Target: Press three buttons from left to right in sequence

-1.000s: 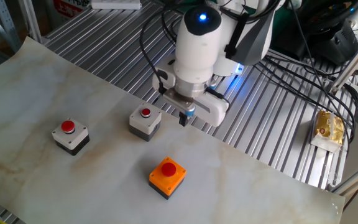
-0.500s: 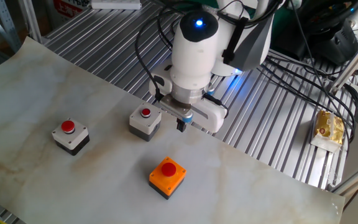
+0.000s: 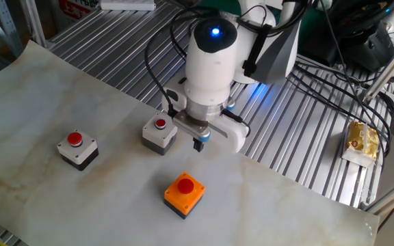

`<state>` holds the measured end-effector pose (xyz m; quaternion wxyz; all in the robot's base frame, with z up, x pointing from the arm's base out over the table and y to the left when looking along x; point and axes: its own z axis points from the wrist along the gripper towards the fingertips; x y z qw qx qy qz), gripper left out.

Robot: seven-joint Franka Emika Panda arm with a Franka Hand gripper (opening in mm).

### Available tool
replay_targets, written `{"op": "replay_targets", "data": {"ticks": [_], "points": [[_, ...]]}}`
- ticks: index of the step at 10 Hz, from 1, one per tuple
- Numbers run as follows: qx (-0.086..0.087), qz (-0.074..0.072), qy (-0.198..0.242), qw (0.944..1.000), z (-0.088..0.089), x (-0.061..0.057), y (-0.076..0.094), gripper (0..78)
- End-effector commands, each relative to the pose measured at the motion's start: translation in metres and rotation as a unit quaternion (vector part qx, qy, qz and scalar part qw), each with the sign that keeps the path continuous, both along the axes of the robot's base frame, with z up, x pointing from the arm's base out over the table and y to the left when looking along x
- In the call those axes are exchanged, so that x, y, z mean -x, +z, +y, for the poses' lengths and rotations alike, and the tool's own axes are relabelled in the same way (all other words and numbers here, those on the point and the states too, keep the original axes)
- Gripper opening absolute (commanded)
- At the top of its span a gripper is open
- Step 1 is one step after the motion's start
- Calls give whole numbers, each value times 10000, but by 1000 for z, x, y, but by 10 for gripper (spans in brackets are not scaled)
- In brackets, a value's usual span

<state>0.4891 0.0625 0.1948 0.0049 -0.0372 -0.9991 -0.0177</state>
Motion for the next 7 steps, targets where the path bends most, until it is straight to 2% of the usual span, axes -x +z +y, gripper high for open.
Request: {"op": "replay_targets", "data": {"ticks": [1,3,5,7], "points": [[-35,-10,-32,10000,9,-13,2,12],[-29,-45,-36,10000,13,-23,-1,12],[-27,-70,-33,10000,13,-27,-2,12],[-24,-112,-40,9999,16,-41,-1,12]]}}
